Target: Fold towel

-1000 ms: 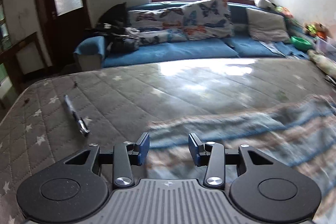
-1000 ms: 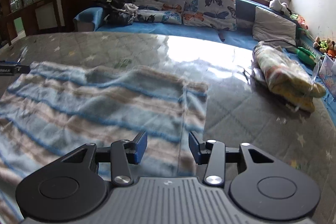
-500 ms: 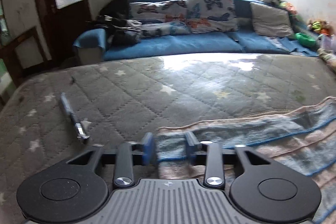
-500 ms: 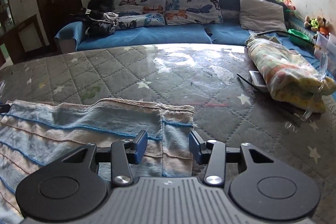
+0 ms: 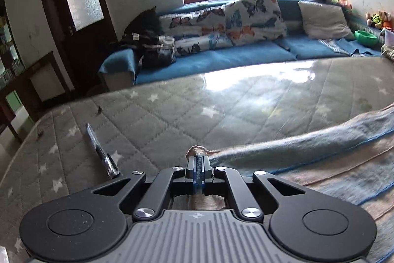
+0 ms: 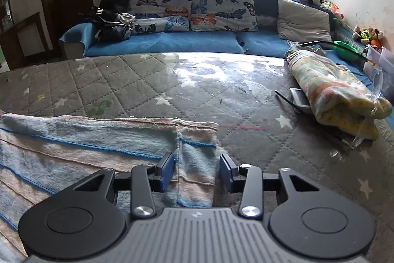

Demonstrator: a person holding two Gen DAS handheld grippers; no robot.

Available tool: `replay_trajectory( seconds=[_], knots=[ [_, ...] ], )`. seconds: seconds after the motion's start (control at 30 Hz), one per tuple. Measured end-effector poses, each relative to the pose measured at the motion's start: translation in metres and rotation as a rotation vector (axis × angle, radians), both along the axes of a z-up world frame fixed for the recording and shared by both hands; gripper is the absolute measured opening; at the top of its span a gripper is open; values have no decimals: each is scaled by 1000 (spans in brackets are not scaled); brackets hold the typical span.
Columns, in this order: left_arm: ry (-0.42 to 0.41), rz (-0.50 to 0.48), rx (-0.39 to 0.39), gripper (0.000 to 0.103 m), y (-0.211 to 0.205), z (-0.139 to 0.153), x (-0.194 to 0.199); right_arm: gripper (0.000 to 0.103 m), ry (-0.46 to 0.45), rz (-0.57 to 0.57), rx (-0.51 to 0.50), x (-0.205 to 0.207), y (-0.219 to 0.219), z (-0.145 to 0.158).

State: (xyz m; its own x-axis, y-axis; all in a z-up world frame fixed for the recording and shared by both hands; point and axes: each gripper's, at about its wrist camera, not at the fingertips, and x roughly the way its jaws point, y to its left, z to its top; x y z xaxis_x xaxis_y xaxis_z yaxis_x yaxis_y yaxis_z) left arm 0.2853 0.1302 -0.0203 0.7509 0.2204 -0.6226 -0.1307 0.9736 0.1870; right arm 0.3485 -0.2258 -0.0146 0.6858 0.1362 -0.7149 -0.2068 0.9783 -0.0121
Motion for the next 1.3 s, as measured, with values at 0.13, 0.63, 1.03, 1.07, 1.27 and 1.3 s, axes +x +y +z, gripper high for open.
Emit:
replay_trajectory(
  seconds=[0.13,0.63,1.03,1.07,1.27,1.3],
  knots=[
    [5,32,-5,25,5,6,-3,41,-15,27,-16,-9,4,7],
    [61,-218,-88,41,-61,23,-79,41,35,362,22,-142,47,39],
    [68,-275,-89,56,-79,15,-117,40,32,662,-2,-276,88,51],
    [69,-274,-94,57,-79,14,-120,40,24,676,-18,-280,93,49],
    [83,-259,-113,66,-77,11,-127,32,-34,720,-132,-289,118,27],
    [85,-257,-112,69,-77,11,-127,28,-32,724,-136,-289,120,24]
  ],
)
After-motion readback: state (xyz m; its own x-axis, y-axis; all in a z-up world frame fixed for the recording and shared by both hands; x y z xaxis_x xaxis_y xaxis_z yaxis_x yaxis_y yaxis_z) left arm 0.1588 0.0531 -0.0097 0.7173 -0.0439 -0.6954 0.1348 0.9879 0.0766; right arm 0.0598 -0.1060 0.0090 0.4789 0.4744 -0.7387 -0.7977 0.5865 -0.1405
